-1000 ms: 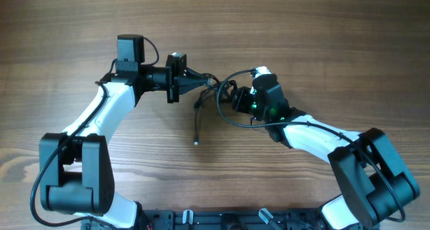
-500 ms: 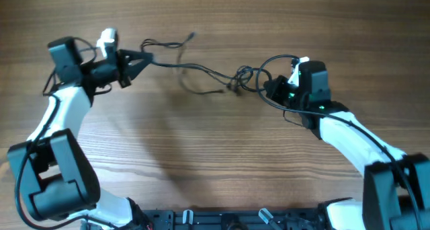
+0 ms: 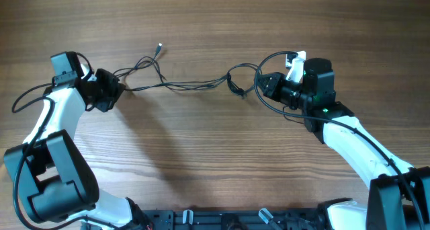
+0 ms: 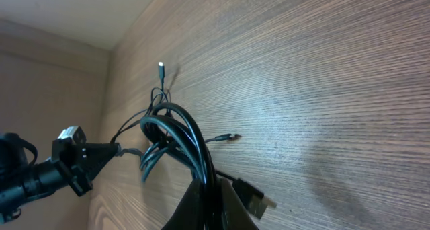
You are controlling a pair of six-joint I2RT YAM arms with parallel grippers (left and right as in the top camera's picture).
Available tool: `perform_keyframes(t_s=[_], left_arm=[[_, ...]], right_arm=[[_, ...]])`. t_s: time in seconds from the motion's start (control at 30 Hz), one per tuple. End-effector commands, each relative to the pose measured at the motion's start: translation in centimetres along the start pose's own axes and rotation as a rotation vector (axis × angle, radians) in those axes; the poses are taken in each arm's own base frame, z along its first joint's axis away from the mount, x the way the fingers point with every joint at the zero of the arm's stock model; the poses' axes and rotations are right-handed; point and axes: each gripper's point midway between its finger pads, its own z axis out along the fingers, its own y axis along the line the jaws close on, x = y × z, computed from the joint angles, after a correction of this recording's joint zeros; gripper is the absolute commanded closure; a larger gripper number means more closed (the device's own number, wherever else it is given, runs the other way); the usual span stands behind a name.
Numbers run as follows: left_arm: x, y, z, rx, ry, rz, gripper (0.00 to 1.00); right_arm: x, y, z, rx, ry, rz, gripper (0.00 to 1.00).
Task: Untangle cables
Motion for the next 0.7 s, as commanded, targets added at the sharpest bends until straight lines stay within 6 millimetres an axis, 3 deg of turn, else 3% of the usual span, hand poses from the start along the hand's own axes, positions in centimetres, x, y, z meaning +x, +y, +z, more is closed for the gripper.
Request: perform_keyframes(t_s=[0.0, 0.03, 0.1, 0.17, 0.2, 0.33, 0.53, 0.67], left_arm=[[-1.6, 0.9, -0.6, -0.048, -0.075, -0.027, 0.79], [-1.1, 0.4, -0.6, -0.016, -0.048, -0.026, 0.54], [-0.5, -0.3, -0.5, 0.017, -0.015, -0.021, 0.23], [-0.1, -0.7, -0.3, 0.023, -0.008, -0.008, 0.10], [0.2, -1.1, -0.3, 0.040, 0.006, 0.006, 0.07], [4.3, -7.1, -0.6, 0.313, 0.165, 0.244, 0.00], [4.9, -8.1, -0.3, 0.331, 0.162, 0.288, 0.00], [5.6, -9.8, -2.3, 0.381, 0.135, 0.382, 0.00]], right_arm=[[-0.3, -0.5, -0.1, 0.023, -0.016, 0.013, 0.96], [0.1, -0.7, 0.1, 0.028, -0.003, 0.016, 0.96], [1.2, -0.8, 0.6, 0.039, 0.032, 0.015, 0.96], [2.4, -0.6, 1.2, 0.040, 0.065, 0.004, 0.96], [2.7, -0.5, 1.4, 0.044, 0.071, 0.001, 0.96], [4.5, -1.8, 3.3, 0.152, 0.070, -0.031, 0.96], [7.6, -3.6, 5.8, 0.218, 0.128, -0.002, 0.96], [8.1, -4.2, 6.6, 0.218, 0.137, -0.005, 0.96]])
